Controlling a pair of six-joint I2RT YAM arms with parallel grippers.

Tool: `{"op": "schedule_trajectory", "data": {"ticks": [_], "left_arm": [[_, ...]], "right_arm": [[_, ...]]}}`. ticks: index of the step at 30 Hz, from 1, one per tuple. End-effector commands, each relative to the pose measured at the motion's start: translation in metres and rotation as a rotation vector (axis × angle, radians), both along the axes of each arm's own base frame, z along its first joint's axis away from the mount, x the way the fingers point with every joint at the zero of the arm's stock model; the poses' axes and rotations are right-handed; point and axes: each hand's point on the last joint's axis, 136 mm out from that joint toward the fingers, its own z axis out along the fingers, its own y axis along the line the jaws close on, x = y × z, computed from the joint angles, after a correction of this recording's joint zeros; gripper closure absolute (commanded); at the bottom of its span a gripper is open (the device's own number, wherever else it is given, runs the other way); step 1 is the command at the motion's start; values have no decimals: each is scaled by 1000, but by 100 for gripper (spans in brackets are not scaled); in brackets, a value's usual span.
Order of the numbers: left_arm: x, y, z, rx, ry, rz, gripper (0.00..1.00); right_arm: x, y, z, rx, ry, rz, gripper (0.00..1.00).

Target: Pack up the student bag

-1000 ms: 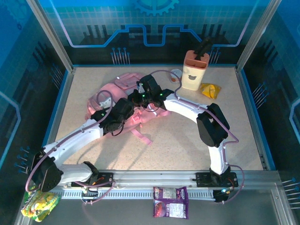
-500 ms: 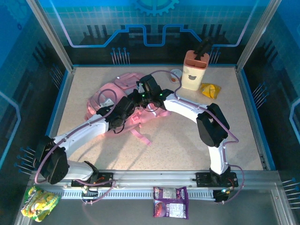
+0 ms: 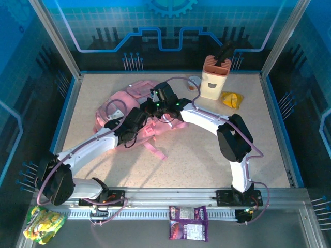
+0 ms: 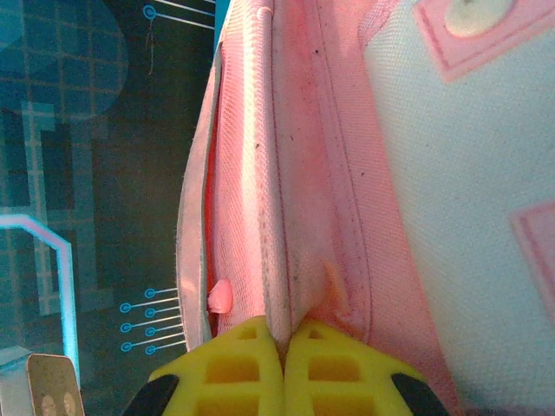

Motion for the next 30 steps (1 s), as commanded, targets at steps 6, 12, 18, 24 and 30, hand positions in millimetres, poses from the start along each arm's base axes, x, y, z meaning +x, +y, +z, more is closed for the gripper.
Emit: {"op": "schedule_trajectory", "data": {"ticks": [6,12,18,24,30], "left_arm": [[5,8,19,31,-88,-66,86],[-10,9,13,63,-42,-160,100],[-34,19,-1,137,22,-306,100],[-50,32,-6,126,85,-418,100],[-58,-18,5,-33,32,-626,100]], "right_arm": [[2,11,57,119,-143,43,100],[9,3,56,112,-141,38,100],[18,-15,50,84,-133,13,100],[26,-34,38,15,-140,6,100],[45,-37,25,-26,-138,36,100]]}}
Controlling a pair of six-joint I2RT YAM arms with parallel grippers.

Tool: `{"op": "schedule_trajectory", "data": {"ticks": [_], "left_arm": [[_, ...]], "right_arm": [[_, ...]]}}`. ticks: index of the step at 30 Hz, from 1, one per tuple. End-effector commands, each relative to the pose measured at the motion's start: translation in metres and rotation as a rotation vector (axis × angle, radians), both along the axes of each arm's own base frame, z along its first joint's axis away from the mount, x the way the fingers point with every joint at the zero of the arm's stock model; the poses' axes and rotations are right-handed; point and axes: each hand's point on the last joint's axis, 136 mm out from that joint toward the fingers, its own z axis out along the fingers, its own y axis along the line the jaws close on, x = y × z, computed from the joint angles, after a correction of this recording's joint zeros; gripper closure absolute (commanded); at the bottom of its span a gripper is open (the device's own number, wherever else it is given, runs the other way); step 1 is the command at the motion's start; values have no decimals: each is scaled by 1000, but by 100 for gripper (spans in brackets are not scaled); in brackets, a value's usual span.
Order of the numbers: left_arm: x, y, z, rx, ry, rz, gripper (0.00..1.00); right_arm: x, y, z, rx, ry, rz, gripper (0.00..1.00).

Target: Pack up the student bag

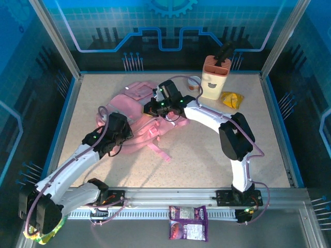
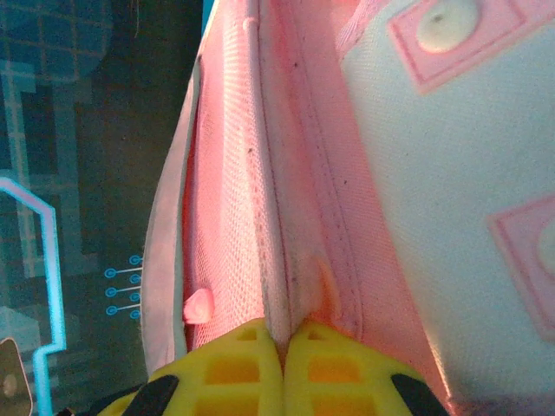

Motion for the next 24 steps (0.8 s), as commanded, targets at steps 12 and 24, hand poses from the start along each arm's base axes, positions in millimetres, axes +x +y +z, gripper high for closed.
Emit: {"op": "schedule_trajectory", "data": {"ticks": [12,24], "left_arm": [[4,-99,8,-91,32,-275,100],[13,-125,0,-115,34,-319,100]], "right_arm": [[49,-37,13,-97,-115,-7,53],[-17,-34,3,27,19,49,50]]}}
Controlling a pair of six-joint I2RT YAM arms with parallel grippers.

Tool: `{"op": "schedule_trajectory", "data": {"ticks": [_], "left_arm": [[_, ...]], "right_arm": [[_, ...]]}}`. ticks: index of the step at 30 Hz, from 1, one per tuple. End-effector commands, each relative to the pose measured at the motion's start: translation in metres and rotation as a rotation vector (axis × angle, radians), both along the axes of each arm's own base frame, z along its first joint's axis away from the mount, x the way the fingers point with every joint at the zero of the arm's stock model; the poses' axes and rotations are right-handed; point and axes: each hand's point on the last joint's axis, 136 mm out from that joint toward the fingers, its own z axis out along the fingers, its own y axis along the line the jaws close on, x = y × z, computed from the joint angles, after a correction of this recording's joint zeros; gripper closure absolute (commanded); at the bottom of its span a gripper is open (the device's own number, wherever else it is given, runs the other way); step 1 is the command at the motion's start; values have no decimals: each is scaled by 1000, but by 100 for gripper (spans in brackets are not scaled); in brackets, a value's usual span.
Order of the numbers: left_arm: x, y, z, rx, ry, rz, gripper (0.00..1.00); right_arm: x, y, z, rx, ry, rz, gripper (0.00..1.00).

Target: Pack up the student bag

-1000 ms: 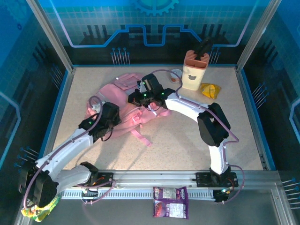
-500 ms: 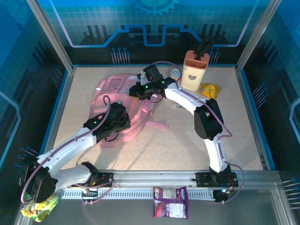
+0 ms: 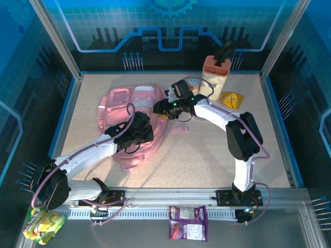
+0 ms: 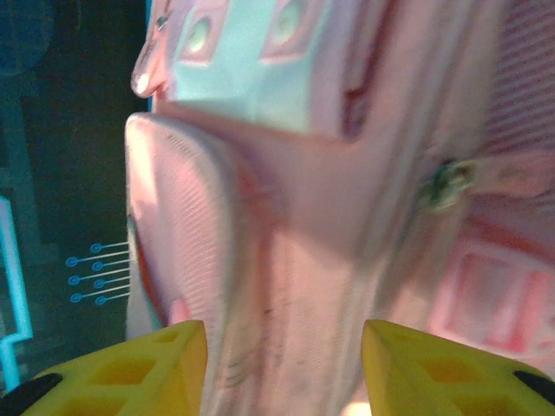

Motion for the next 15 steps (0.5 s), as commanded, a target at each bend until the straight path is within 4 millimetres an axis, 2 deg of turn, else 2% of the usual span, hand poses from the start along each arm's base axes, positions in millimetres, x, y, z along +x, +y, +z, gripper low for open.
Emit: {"op": "schedule_trajectory", "data": {"ticks": [1,4,8,10,15], "left_arm": [[9,-28,24,-92,-49,-50,100],[10,-29,26,-95,-59,-54,100],[10,-35,31,-121,-68,-75,100],[8,-35,30,-115,-61,-85,100],[0,-16,24,-30,-48,-66,100]], "right_arm": [[-14,20,24,87,-17,32,50],[-17,32,16,77,-7,40,54],[-18,48,3,116,35,52,72],[-17,46,0,88,23,45,81],[-10,31,-5,27,-8,41,97]]}}
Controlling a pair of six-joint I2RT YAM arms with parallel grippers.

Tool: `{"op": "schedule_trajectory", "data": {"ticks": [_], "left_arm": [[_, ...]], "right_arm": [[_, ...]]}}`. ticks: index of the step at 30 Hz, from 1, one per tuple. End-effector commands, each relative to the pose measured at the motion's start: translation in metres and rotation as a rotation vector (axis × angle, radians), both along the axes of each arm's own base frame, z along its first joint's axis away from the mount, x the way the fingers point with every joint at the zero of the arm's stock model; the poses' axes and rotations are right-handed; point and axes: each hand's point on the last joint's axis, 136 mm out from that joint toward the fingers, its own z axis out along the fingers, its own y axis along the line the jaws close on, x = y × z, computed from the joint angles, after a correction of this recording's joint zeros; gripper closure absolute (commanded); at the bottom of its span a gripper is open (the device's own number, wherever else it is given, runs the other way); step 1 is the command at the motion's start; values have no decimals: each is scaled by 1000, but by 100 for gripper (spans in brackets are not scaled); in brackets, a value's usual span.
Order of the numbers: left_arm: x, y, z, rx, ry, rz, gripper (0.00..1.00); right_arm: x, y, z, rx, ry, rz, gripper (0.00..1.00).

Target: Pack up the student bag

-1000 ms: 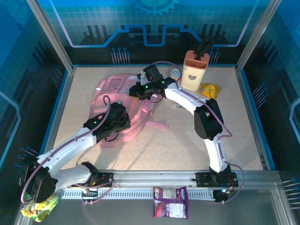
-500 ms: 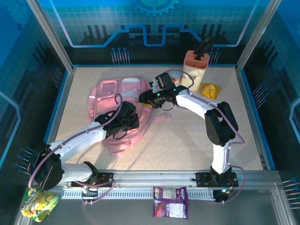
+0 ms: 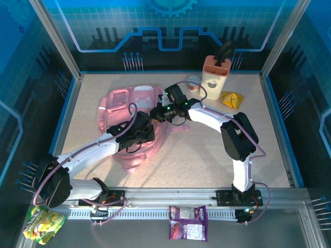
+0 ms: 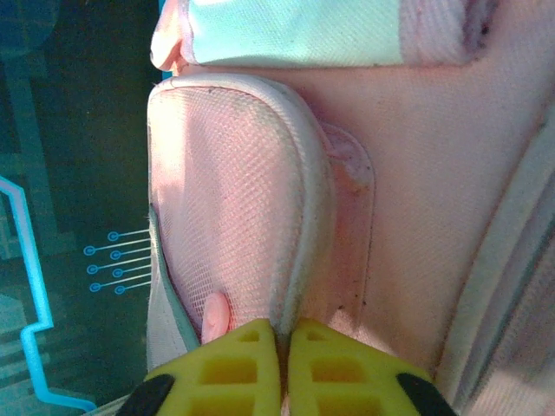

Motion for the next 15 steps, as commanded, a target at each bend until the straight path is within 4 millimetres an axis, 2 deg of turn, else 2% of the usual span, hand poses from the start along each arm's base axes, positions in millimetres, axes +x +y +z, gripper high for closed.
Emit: {"op": "schedule_trajectory", "data": {"ticks": [1,4,8,15], "left_arm": [[-4,-11,25,-37,-51,-67,100],[-16,1,21,5,-26,-85,100],[-37,37,7,124,41,-41,100],[-62,91,-5,118,107,68,100]], "right_arm": [[6,0,3,-8,-52,22,100],[16,-13,2,-18,-61,10,100],[29,-29,5,-36,-103,18,100],[55,-57,10,-47,-123,-3,100]]}}
